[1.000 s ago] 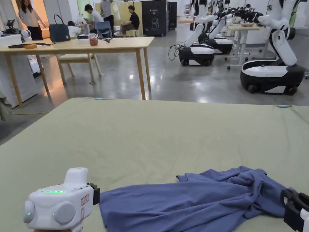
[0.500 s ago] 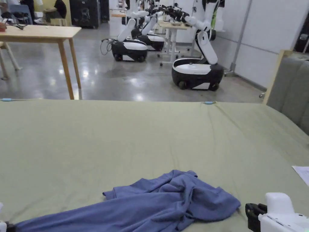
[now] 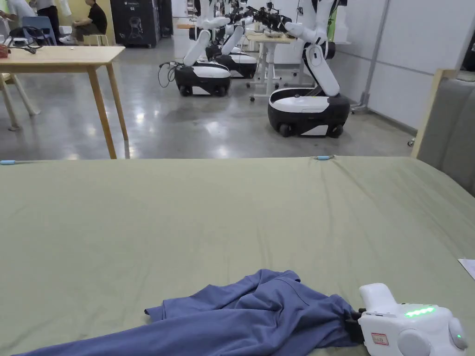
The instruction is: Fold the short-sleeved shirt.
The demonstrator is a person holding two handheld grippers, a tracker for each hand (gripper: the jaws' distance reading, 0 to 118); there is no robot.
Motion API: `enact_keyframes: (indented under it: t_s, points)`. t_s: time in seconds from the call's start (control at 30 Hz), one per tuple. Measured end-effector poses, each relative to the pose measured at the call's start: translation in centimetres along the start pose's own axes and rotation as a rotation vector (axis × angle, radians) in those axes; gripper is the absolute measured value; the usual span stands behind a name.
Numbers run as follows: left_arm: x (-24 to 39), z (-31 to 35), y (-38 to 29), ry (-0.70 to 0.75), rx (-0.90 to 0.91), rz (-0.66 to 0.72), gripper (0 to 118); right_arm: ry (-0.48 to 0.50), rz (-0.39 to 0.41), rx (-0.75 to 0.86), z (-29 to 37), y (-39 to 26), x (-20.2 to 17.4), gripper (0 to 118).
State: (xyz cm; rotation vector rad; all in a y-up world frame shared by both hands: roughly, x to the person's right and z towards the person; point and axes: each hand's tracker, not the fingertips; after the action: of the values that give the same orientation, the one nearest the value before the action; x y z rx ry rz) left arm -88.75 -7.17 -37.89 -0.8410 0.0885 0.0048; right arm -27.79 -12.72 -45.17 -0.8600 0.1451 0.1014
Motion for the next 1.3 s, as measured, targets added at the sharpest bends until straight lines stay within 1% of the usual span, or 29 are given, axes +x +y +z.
enact_keyframes:
  t_s: [0.03, 0.07, 0.1, 0.13, 0.17, 0.2, 0.3, 0.4, 0.5, 0.6, 0.7, 0.77, 0.83, 0.9, 0.97, 1.07, 1.13, 1.2, 1.3]
  points:
    - [0.1, 0.0, 0.0, 0.002, -0.001, 0.0, 0, 0.021, -0.018, -0.004, 0.3, 0.1, 0.1, 8]
    - [0.2, 0.1, 0.0, 0.005, 0.001, 0.001, 0, 0.014, -0.026, 0.007, 1.0, 0.0, 0.3, 8]
    - [0.4, 0.5, 0.1, 0.01, 0.007, 0.006, 0, 0.009, -0.051, 0.027, 1.9, 0.3, 0.4, 8]
    - [0.5, 0.9, 0.4, 0.007, 0.011, 0.015, 0, 0.009, -0.092, 0.055, 3.0, 0.7, 0.6, 8]
    - [0.5, 1.4, 0.6, -0.003, 0.023, 0.021, 0, 0.027, -0.111, 0.076, 4.1, 1.3, 0.7, 8]
    - [0.6, 2.2, 1.1, 0.002, 0.041, 0.028, 0, 0.029, -0.115, 0.112, 5.9, 2.0, 0.6, 8]
    - [1.1, 5.0, 3.4, 0.01, 0.095, 0.015, 0, 0.037, -0.093, 0.195, 10.5, 5.5, -0.4, 8]
    - [1.1, 8.2, 7.2, -0.054, 0.178, 0.046, 0, 0.029, -0.071, 0.301, 15.8, 9.9, -2.1, 7]
    - [1.6, 11.9, 11.4, -0.059, 0.265, 0.01, 0, 0.015, -0.073, 0.402, 20.6, 14.8, -3.2, 7]
    - [1.5, 15.6, 15.9, -0.031, 0.351, -0.004, 0, -0.038, -0.043, 0.503, 25.0, 19.4, -4.0, 7]
    - [1.2, 18.6, 20.4, -0.004, 0.432, -0.007, 0, -0.119, -0.019, 0.605, 29.0, 23.8, -4.1, 7]
    - [0.8, 20.2, 23.3, 0.007, 0.471, 0.016, 0, -0.16, -0.046, 0.657, 31.5, 26.0, -4.0, 7]
    - [0.2, 22.1, 26.3, 0.014, 0.535, 0.054, 0, -0.183, -0.089, 0.71, 33.6, 28.4, -3.0, 7]
    - [-0.1, 23.0, 28.8, 0.026, 0.559, 0.054, 0, -0.223, -0.115, 0.747, 34.8, 30.3, -1.9, 7]
    - [-0.4, 23.9, 30.7, 0.038, 0.582, 0.055, 0, -0.229, -0.118, 0.754, 35.7, 31.6, -1.2, 8]
    - [-0.2, 23.8, 32.3, 0.04, 0.604, 0.064, 0, -0.238, -0.108, 0.749, 35.0, 32.3, -0.4, 8]
    - [-0.1, 22.4, 32.2, 0.037, 0.589, 0.066, 0, -0.257, -0.085, 0.717, 32.7, 31.9, -0.1, 7]
    - [0.2, 19.8, 31.8, 0.028, 0.559, 0.071, 0, -0.25, -0.09, 0.688, 29.9, 30.8, 0.1, 7]
    - [0.7, 14.8, 29.4, -0.003, 0.472, 0.11, 0, -0.247, -0.122, 0.61, 24.5, 28.4, 0.3, 8]
